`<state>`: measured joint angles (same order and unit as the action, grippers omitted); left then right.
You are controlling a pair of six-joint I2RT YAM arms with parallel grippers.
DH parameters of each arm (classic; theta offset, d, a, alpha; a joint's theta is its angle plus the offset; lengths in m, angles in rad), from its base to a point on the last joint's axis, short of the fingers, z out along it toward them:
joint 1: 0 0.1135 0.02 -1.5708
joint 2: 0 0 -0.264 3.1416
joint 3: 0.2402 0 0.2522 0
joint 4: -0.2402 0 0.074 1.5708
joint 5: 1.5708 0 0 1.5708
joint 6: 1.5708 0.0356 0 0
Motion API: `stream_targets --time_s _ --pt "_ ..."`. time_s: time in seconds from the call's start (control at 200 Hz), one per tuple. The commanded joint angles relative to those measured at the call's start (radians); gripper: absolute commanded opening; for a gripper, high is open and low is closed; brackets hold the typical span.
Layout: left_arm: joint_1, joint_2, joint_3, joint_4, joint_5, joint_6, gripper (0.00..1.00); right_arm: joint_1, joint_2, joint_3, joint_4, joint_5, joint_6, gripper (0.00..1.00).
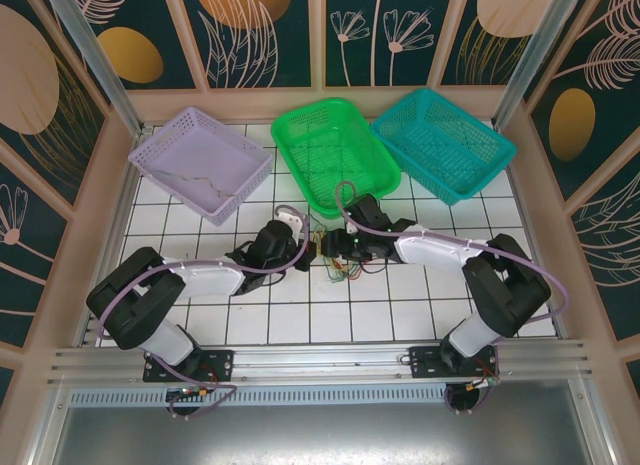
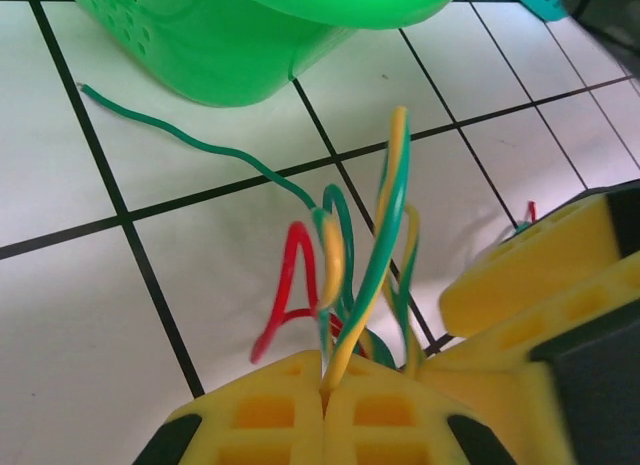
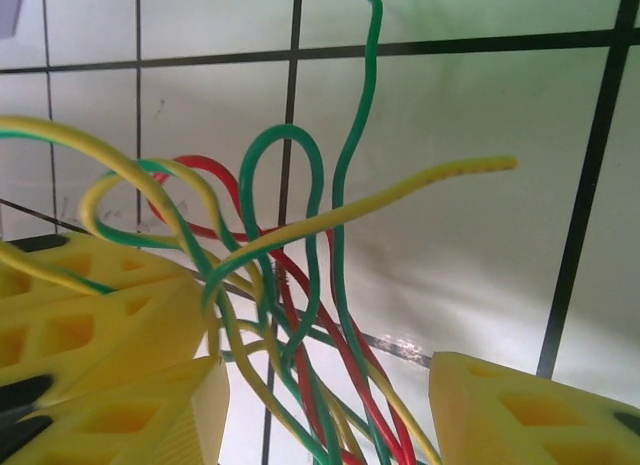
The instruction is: Untangle the cables
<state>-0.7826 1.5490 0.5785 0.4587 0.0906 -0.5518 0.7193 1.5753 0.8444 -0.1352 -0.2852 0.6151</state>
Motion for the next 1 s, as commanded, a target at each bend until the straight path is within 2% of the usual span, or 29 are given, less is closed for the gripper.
stream_targets --time_s 0.0,0.145,0.19,0.27,0.325,0.611,0.701,0.956,0.996 --pt "-0.001 -0.034 0.001 0.002 0.04 -0.036 0.0 0.018 0.039 0.006 0.015 0.041 -0.035 0.54" --pt "-0.002 -0.079 0.003 -0.006 0.03 -0.058 0.0 0.019 0.053 0.005 -0.003 0.152 -0.023 0.42" --pt "-0.002 -0.105 0.002 -0.017 0.023 -0.064 0.0 0.016 0.051 0.002 -0.013 0.188 -0.021 0.35" --pt "-0.001 -0.157 0.002 -0.055 0.001 -0.078 0.0 0.011 0.049 -0.012 -0.005 0.205 -0.03 0.25" --pt "-0.003 -0.196 -0.002 -0.084 -0.024 -0.093 0.0 0.008 0.051 -0.018 -0.007 0.209 -0.035 0.23" --pt "-0.002 -0.436 -0.059 -0.205 -0.197 -0.197 0.0 -0.043 0.004 -0.097 -0.043 0.248 -0.072 0.2" --pt "-0.002 -0.466 -0.047 -0.276 -0.239 -0.202 0.0 -0.059 -0.029 -0.129 -0.052 0.251 -0.095 0.26" --pt "-0.002 -0.49 -0.007 -0.375 -0.237 -0.174 0.0 -0.114 -0.08 -0.197 -0.074 0.271 -0.131 0.28" --pt "-0.003 -0.5 -0.002 -0.385 -0.247 -0.175 0.0 -0.121 -0.081 -0.202 -0.084 0.277 -0.13 0.31"
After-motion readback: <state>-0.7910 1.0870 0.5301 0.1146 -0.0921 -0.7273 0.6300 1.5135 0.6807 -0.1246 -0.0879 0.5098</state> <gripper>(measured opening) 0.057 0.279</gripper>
